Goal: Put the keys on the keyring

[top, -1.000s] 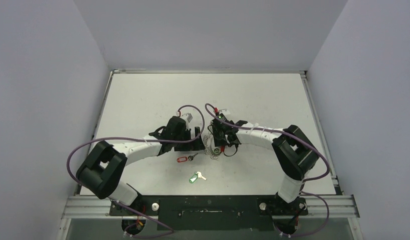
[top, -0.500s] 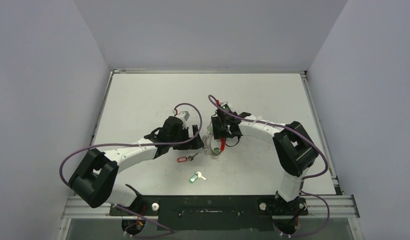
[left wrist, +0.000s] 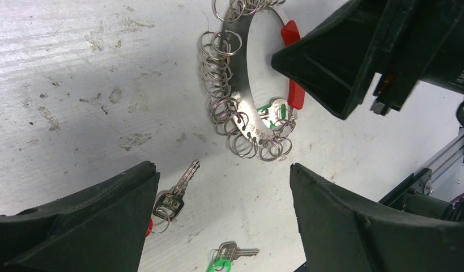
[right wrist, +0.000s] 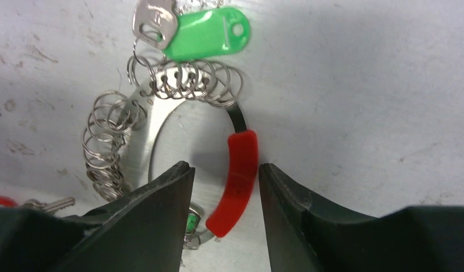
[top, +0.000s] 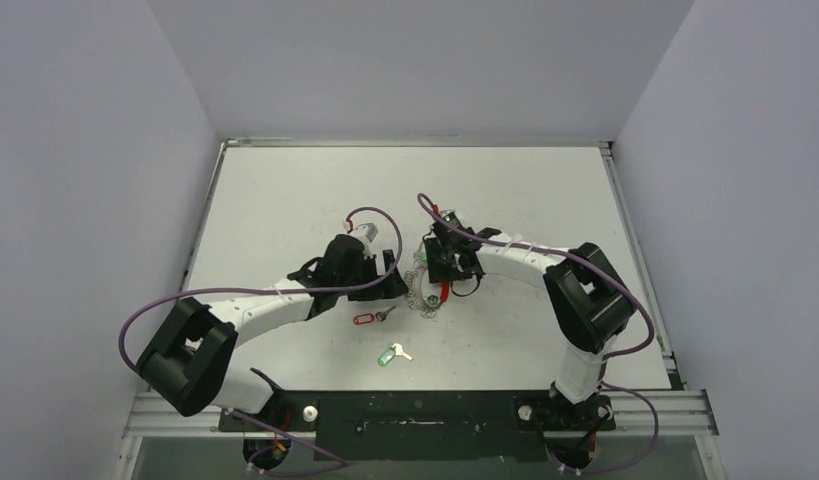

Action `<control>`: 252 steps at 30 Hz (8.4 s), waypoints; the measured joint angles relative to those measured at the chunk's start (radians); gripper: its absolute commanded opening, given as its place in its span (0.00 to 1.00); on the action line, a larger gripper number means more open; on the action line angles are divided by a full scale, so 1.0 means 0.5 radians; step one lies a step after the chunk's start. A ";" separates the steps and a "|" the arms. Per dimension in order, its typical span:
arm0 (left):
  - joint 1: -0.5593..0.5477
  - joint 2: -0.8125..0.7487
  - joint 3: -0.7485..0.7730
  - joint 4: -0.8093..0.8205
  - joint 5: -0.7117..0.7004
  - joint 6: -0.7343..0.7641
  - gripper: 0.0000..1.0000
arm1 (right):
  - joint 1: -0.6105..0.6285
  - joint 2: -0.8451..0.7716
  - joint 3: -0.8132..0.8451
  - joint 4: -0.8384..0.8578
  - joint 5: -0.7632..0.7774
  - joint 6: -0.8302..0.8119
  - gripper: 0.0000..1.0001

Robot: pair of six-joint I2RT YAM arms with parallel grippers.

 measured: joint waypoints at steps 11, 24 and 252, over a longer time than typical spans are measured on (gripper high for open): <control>0.000 -0.062 -0.004 -0.001 -0.009 -0.010 0.84 | -0.047 0.263 0.312 0.046 -0.037 -0.060 0.34; -0.001 -0.099 -0.044 -0.009 -0.018 -0.010 0.80 | -0.049 0.003 0.162 -0.040 -0.053 -0.099 0.53; 0.425 -0.998 -0.153 0.080 0.393 0.018 0.69 | -0.043 -1.235 -0.811 1.248 -1.231 -0.822 0.00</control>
